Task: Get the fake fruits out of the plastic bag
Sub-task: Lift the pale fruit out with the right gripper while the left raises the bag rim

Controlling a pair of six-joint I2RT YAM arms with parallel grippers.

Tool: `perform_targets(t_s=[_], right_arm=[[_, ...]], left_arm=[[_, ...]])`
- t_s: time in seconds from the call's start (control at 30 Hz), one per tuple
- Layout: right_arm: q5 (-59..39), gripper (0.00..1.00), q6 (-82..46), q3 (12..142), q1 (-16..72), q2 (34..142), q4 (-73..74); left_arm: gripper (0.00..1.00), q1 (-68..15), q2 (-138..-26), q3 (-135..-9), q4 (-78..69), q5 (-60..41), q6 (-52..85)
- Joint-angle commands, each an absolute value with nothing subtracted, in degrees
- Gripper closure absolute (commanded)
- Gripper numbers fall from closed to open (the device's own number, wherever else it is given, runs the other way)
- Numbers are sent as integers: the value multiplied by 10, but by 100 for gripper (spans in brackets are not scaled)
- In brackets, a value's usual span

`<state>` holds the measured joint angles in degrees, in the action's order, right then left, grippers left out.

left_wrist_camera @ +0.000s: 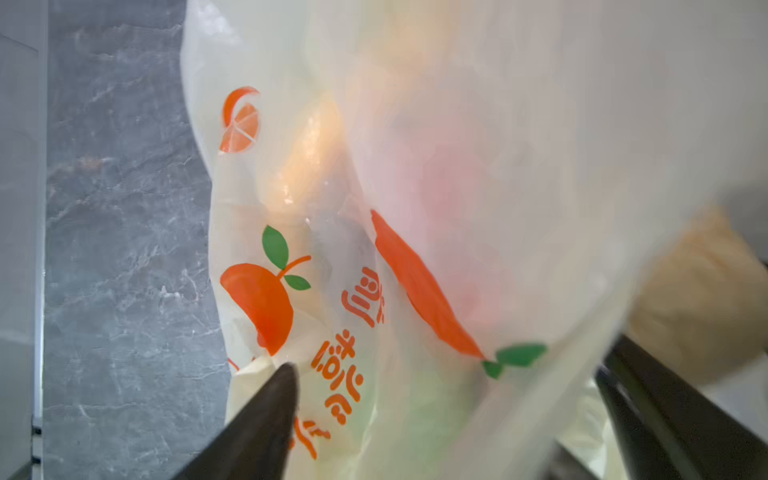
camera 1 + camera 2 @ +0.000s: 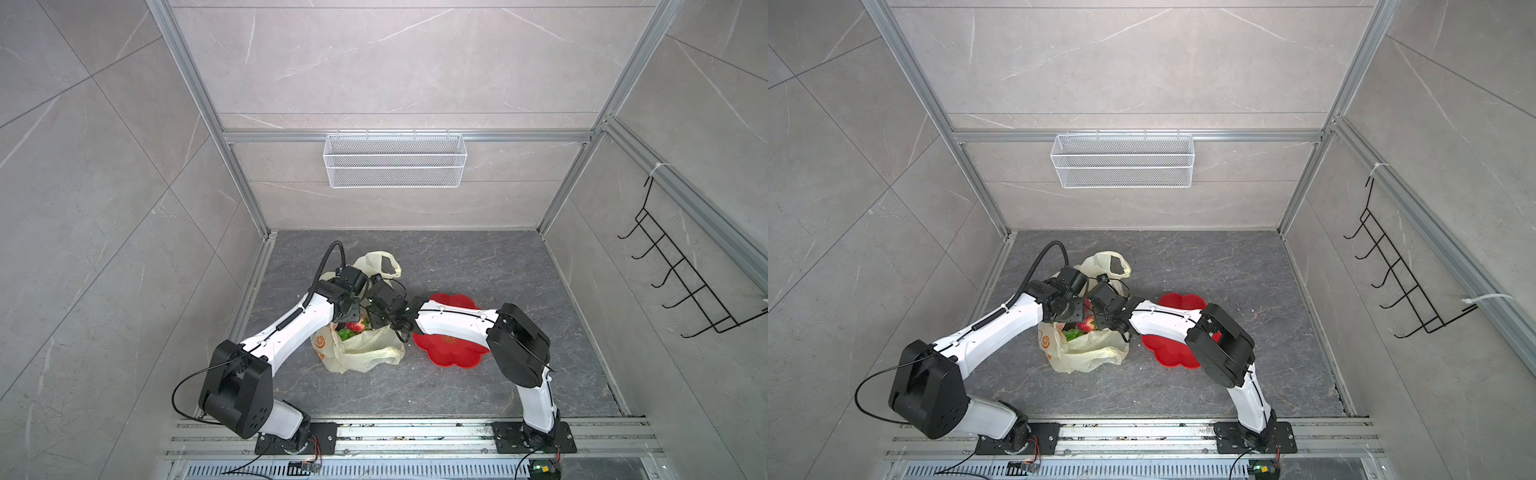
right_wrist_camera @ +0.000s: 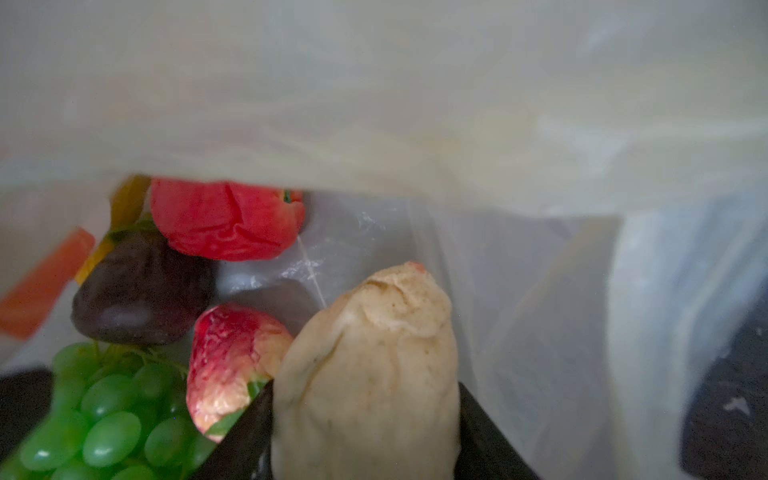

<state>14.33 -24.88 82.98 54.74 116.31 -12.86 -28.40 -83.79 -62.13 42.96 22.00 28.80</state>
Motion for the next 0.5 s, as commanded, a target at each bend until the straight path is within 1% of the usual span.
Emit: perform_targets(t_s=[0.0, 0.13, 0.2, 0.33, 0.47], right_arm=[[134, 48, -259, 791, 551, 1113, -89], [110, 49, -245, 748, 559, 1084, -65], [113, 50, -234, 731, 571, 1069, -54], [115, 50, -227, 693, 585, 1040, -32], [112, 51, -214, 662, 596, 1005, -22]], left_arm=[[54, -269, -796, -597, 370, 236, 316], [74, -246, -750, -569, 323, 190, 316], [80, -235, -739, -564, 314, 170, 316], [84, -229, -713, -548, 298, 157, 315], [86, -224, -698, -536, 287, 147, 316]])
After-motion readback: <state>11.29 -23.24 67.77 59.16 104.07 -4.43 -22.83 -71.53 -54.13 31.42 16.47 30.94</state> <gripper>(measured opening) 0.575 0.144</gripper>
